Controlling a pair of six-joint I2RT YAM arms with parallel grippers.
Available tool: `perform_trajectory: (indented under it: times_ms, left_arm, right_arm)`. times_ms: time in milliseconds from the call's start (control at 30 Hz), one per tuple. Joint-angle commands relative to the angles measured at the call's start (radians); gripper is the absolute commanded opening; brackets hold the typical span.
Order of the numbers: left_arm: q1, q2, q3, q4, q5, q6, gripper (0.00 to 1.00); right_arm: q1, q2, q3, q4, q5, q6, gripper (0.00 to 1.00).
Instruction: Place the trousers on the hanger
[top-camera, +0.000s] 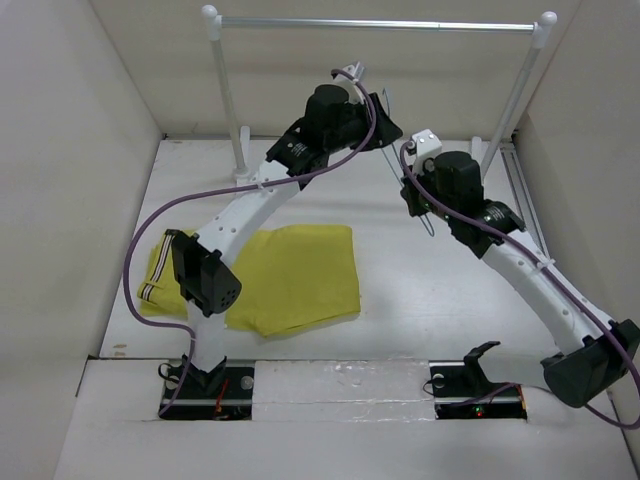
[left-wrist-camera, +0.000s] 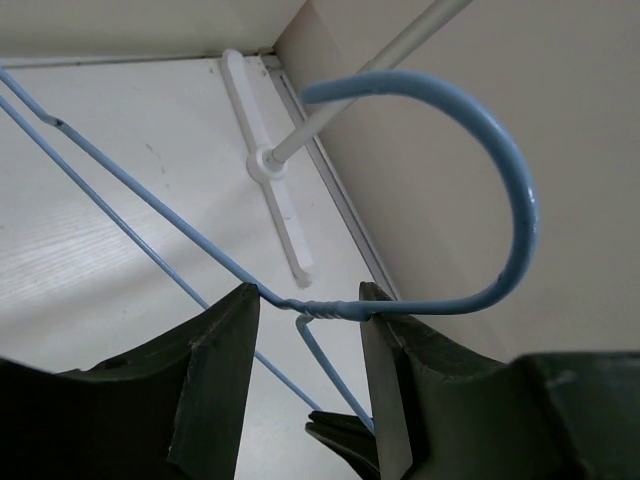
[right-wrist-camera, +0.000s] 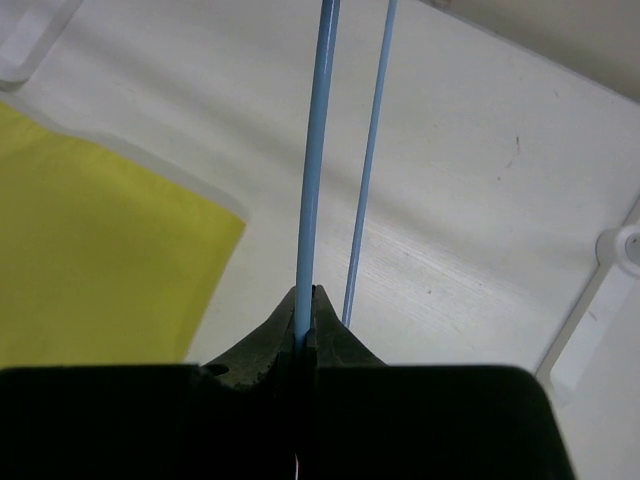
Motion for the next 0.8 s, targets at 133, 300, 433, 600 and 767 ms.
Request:
perform_trajectory:
  times_ms: [133, 300, 433, 600, 767]
  left_arm:
    - [-0.016, -0.031, -0.088, 0.062, -0.012, -0.008, 0.4]
    - [-0.036, -0.025, -0.108, 0.056, -0.014, -0.014, 0.38]
    - [-0.046, -0.042, -0.16, 0.062, -0.024, -0.025, 0.36]
    - [-0.046, -0.077, -0.192, 0.015, -0.067, -0.019, 0.44]
    - [-0.046, -0.097, -0.241, 0.035, -0.058, -0.046, 0.39]
  right_arm:
    - [0.127, -0.024, -0.019, -0.001, 0.072, 0.048, 0.0]
    - [0.182, 0.013, 0.032, -0.051, 0.218, 0.042, 0.0]
    - [0.191, 0.027, 0.039, -0.06, 0.288, 0.026, 0.0]
    - [0.214, 0.056, 0.069, -0.127, 0.454, 0.025, 0.0]
    - [0.24, 0.053, 0.039, -0.059, 0.449, -0.007, 0.0]
